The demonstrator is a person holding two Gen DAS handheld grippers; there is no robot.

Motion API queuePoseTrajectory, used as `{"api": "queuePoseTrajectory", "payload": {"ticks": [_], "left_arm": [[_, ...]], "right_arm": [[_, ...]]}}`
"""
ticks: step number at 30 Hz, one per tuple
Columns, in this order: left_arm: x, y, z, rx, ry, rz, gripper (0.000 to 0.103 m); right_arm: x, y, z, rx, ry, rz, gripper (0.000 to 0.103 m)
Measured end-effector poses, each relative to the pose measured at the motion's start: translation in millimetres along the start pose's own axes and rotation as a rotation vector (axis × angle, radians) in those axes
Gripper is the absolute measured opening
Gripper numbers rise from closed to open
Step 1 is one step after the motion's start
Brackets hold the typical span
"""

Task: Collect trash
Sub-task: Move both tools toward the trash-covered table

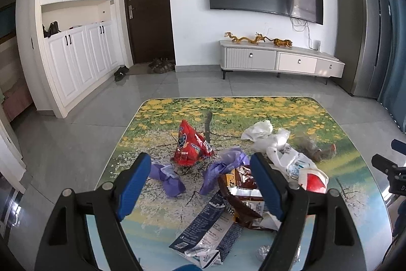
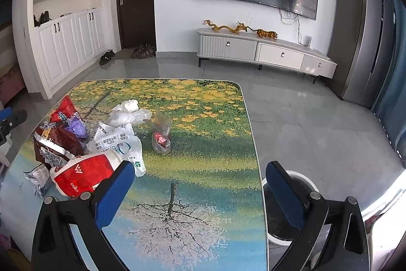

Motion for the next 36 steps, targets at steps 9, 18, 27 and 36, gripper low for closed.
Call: {"api": "queuePoseTrajectory", "payload": {"ticks": [9,18,27,36], "left_arm": [[-30,9,4,0.007,0.014,0.042,0.080],[-72,29,-1,-0.023,0.043,0.123,0.080],[-90,34,-8,-0.043,0.055,0.148,0.080],[-91,28,-10,-0.053,0.047,0.123,0.080]], "right_arm": [[-24,8,-6,-0.017,-0.004,0.046,0.103],[-71,26,2,-0.019,-0.042,0.143,0.103],[-92,28,5,-0.030,-0.069,0.173,0.103],[-96,25,10,-0.013,-0.062,0.173,0.103]]}}
Point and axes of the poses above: each gripper's, at about its wrist camera, not at the fingertips, and x roughly the way its jaws point, z to its right, y to its top, the point moved 10 cm from there along x, roughly the way its jaws point, and after that the axes turned 15 degrees about -x, right-handed, at the moved point
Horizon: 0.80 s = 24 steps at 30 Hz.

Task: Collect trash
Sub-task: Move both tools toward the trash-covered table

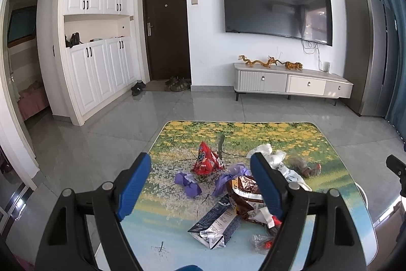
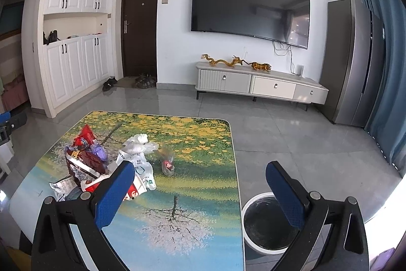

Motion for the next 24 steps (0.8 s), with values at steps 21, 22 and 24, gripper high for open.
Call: {"api": "queuePoseTrajectory", "payload": {"ticks": [21,22,24], "left_arm": [[-5,8,-31,-0.027,0.030,0.016,0.080],[-4,8,-34,-0.029,0.034,0.013,0.080],[-1,7,-40,-0.041,0.040,0.005,0.080]], "right_arm": [[-18,9,1,0.080,0.084,0.110,0.103],[-17,9,0,0.082,0.089,0.109,0.103],[-14,8,0,0.085,0.084,0.105,0.103]]}}
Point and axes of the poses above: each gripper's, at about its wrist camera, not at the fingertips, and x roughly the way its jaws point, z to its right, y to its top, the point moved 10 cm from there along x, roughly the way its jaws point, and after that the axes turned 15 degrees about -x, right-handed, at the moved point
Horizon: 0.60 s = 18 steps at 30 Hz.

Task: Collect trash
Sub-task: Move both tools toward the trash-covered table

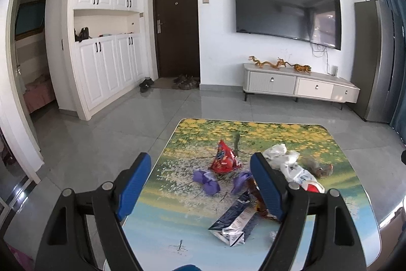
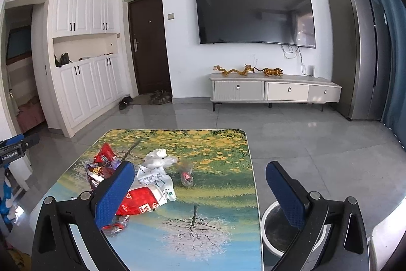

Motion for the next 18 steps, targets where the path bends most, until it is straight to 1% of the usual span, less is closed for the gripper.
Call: {"api": "queuePoseTrajectory", "payload": {"ticks": [3,8,14,18], "left_arm": [[5,-1,-9,-0.012,0.016,-0.003,0.080],[14,-4,-18,-0.029,0.015,-0.019,0.080],[38,-21,-11,-0.044,-0.045,-0.115,0.080],[57,-33,-6,-0.043,-0.058,-0.169,0.080]], "right_arm": [[5,-3,0,0.002,-0.009,-0.012,0.103],[16,-9,0,0.004,-0.005,-0.037,0.103],[41,-22,-5,-0.005,0.024,-0.109,0.103],[62,-33,-12,-0.006,0.072,-0.161,0.103]]}}
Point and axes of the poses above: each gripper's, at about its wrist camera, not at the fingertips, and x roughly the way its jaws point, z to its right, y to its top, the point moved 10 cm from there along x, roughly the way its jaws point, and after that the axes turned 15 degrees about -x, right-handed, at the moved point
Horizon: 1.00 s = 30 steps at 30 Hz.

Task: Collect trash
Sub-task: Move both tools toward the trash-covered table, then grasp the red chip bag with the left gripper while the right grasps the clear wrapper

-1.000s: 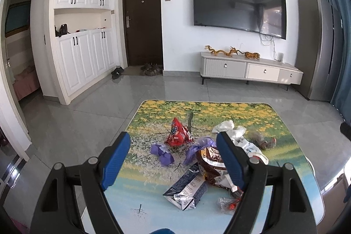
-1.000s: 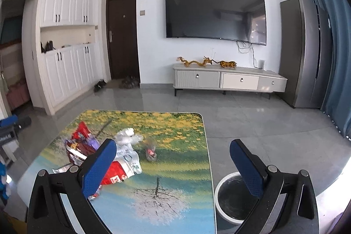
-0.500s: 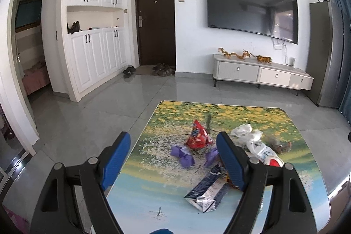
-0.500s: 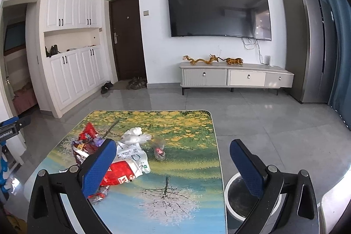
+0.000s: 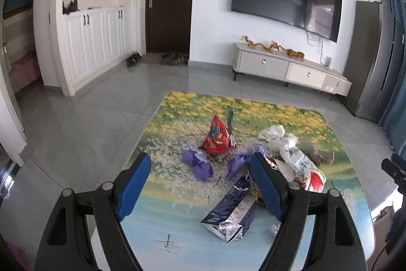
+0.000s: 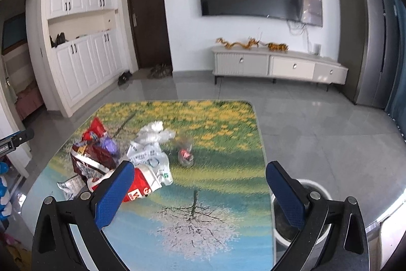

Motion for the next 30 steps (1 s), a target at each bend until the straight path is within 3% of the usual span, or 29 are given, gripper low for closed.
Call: {"api": "queuePoseTrajectory", "payload": {"ticks": [9,12,17,23,26,30], "left_arm": [[62,1,7,0.057,0.023,-0.088,0.080],[83,2,16,0.077,-0.010,-0.133,0.080],[128,3,27,0.076,-0.030,-0.214,0.079],[171,1,29,0.060,-0.017,-0.293,0.076],[186,-3,28,0.054,-0.007,-0.329,0.062],[194,-11,30,0.035,-0.016,-0.374,0.026]], "right_arm": [[57,-2,-11,-0.024,0.086,-0.095,0.103],[79,-3,-17,-0.025,0.128,-0.126,0.103],[115,-9,-22,0.010,0.194,-0.178,0.091],[148,-16,-16,0.054,0.210,-0.231,0.068],[158,-23,-15,0.064,0.221,-0.258,0.051],[162,-30,-16,0.078,0.250,-0.275,0.029]]}}
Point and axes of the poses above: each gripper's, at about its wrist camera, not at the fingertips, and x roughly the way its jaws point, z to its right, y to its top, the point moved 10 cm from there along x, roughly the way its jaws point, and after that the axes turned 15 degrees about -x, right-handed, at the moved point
